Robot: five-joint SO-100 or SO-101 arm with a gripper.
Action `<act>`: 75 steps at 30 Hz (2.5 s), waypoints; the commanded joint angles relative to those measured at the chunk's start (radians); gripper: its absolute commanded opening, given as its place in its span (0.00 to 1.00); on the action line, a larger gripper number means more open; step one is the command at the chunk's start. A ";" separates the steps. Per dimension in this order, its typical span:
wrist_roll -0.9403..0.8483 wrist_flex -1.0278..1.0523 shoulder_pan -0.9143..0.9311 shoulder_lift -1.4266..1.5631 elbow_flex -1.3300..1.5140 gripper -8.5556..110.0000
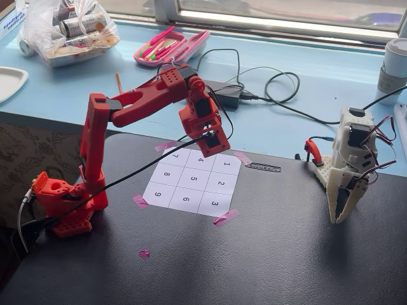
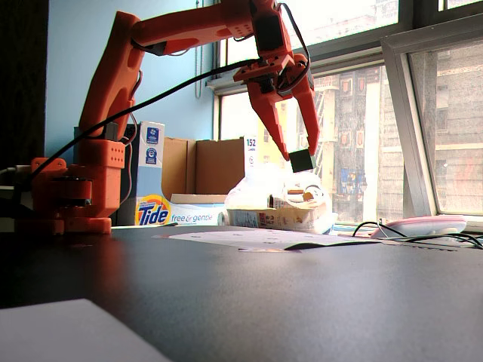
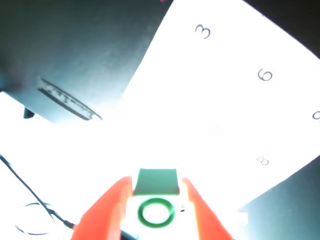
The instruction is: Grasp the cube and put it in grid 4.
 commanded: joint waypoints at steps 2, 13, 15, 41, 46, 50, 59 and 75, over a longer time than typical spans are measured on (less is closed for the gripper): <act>-0.005 -0.005 -0.069 -0.052 -0.060 0.07; 0.029 -0.054 -0.164 -0.206 -0.060 0.07; 0.034 -0.057 -0.164 -0.224 -0.060 0.07; -0.026 -0.091 -0.138 -0.256 -0.064 0.31; -0.051 -0.067 -0.110 -0.138 -0.083 0.31; -0.091 -0.025 -0.061 0.044 -0.084 0.31; -0.221 0.048 0.189 0.428 -0.077 0.30; -0.420 -0.512 0.687 1.025 0.652 0.07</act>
